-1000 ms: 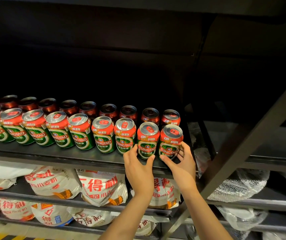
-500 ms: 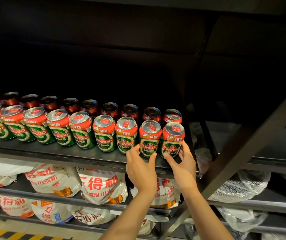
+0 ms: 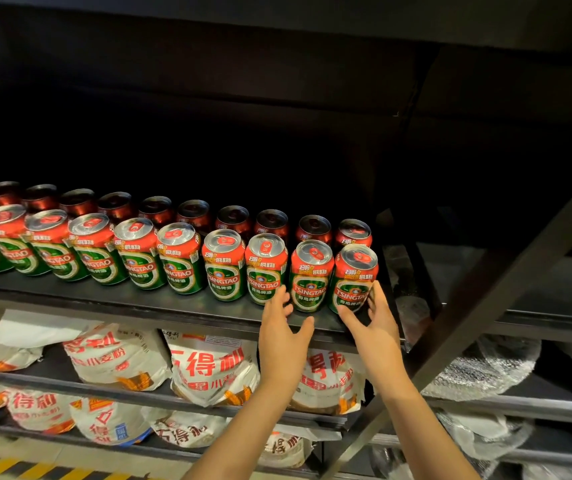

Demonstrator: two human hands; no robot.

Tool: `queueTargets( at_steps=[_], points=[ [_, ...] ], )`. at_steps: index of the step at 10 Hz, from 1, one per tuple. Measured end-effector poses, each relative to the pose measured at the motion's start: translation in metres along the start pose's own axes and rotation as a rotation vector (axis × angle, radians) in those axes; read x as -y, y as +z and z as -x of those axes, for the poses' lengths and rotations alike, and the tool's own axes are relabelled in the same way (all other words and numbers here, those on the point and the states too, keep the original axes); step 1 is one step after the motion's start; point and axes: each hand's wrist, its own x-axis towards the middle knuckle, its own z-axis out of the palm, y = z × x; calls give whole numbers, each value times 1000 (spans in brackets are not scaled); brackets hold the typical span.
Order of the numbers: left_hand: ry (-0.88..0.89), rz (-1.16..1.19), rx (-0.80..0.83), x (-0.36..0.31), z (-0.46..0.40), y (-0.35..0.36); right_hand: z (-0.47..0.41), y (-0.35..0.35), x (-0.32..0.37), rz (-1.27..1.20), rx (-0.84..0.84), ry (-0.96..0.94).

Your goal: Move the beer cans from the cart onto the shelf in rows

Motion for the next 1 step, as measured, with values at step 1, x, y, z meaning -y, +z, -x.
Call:
queueTargets(
  at_steps=[1],
  points=[
    [-67,79,123,-3,2,-31,17,3,6,98,-99,33]
  ],
)
